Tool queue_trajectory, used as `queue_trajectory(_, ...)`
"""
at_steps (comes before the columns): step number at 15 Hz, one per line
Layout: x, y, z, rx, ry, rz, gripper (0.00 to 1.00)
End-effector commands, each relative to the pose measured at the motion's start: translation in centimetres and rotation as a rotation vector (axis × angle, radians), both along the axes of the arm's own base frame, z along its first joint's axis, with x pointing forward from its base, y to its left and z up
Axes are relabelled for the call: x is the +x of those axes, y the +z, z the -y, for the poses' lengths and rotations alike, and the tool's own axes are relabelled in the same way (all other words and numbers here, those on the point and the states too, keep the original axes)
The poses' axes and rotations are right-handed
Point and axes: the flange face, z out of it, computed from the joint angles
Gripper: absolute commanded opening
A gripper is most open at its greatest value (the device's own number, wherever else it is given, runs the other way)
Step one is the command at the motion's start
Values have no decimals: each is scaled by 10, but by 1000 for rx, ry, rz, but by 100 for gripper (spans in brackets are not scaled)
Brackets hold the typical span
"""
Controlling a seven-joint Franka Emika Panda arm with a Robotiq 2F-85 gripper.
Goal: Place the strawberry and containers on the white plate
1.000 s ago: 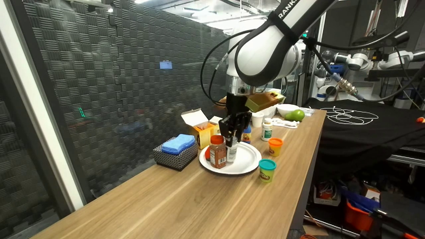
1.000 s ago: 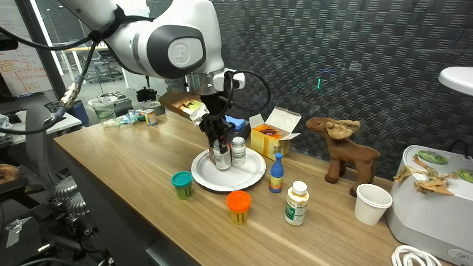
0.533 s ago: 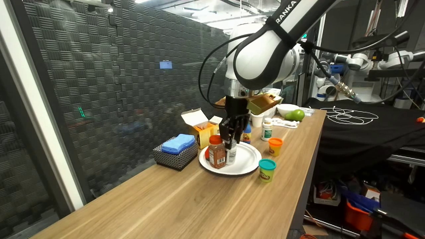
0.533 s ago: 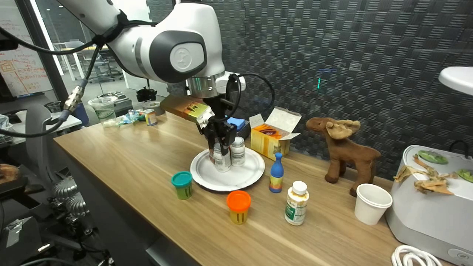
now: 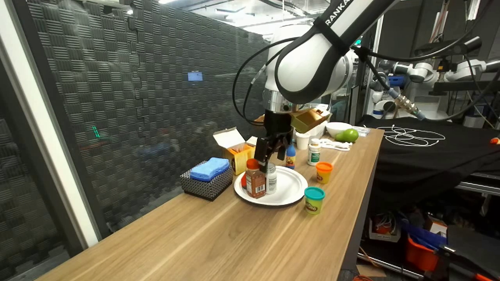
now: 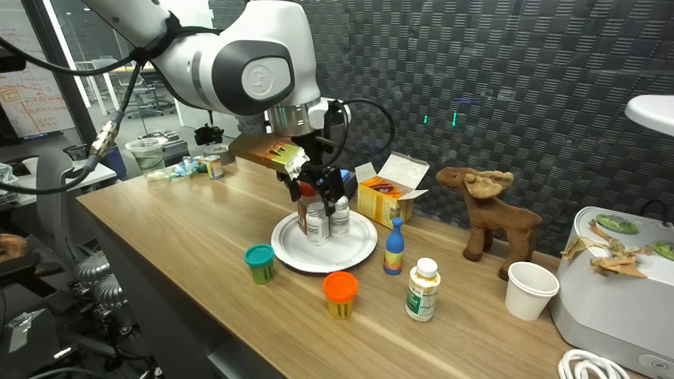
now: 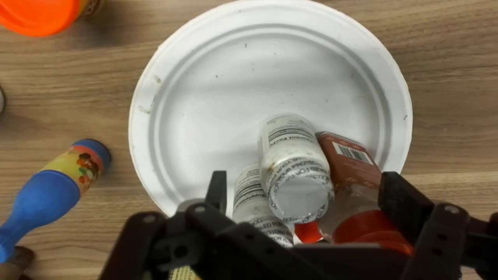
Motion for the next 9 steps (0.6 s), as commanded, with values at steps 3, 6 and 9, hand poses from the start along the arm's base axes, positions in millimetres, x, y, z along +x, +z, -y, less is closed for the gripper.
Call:
queue_trajectory(3, -31, 31, 7, -30, -52, 37, 99)
queue_trajectory(6, -64, 37, 0, 2, -161, 20, 100)
queue_trajectory(9, -89, 34, -14, 19, -239, 7, 100)
